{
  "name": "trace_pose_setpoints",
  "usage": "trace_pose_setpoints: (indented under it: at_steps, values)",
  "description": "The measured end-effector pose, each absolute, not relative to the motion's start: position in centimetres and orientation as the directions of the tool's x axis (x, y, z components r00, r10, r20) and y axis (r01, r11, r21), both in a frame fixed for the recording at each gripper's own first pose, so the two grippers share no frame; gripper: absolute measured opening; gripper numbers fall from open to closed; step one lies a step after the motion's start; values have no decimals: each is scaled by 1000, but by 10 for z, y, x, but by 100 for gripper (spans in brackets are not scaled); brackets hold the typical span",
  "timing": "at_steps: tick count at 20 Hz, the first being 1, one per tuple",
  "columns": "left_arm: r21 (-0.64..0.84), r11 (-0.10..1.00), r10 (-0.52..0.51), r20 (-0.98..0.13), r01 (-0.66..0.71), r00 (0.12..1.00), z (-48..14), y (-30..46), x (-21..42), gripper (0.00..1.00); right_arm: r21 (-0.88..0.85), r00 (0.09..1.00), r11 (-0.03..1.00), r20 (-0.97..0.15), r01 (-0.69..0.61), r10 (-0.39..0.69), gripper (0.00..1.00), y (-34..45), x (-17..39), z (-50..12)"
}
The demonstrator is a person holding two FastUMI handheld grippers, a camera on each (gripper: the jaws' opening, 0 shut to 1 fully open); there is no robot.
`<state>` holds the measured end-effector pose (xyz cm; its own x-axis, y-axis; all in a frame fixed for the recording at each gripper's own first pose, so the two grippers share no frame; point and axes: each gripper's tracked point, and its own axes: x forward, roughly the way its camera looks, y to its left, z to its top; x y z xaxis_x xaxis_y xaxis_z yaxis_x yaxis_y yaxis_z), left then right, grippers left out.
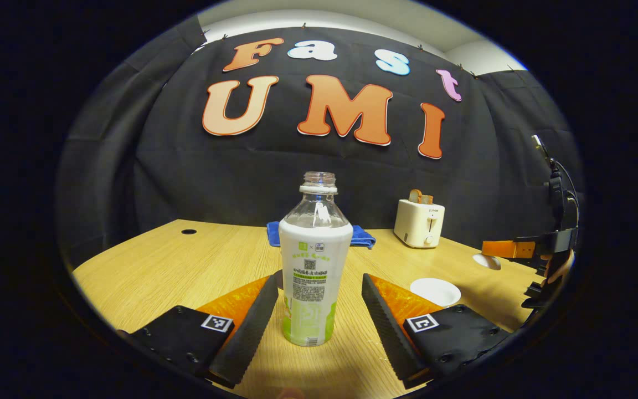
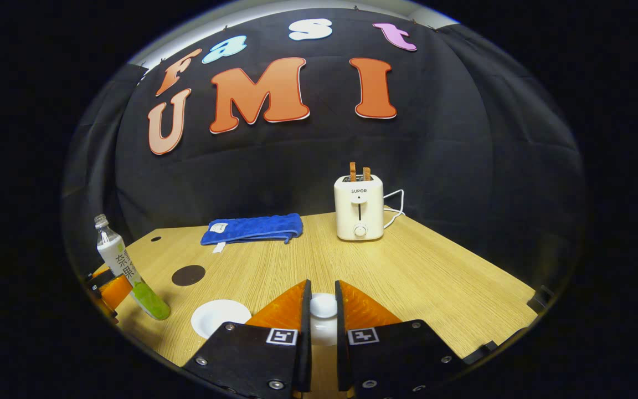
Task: Open the teacup lid with one hand, grasp the water bottle and pour water into the teacup with the other hand; after pouring, place the water bottle on the coaster and then close the teacup lid.
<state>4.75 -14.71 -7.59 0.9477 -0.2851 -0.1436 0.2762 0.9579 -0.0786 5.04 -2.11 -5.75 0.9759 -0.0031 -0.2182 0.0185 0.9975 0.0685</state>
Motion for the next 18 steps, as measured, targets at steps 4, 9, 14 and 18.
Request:
trace_pose_setpoints:
  at_steps: [4,9,14,18]
  values:
    - [-86,959,-279,-158,268,947,-82,-148,57,98,53,974,998,-226,25,-13,18,-26,49,-59]
    - [-64,963,-270,-172,262,947,-86,-149,66,98,54,973,998,-232,20,-7,18,-26,46,-59]
    - [-43,963,-270,-174,267,947,-85,-145,65,69,52,975,998,-221,21,-9,18,-28,42,-56]
    - [12,962,-267,-149,272,952,-64,-140,59,69,47,976,998,-218,29,-18,18,-31,41,-54]
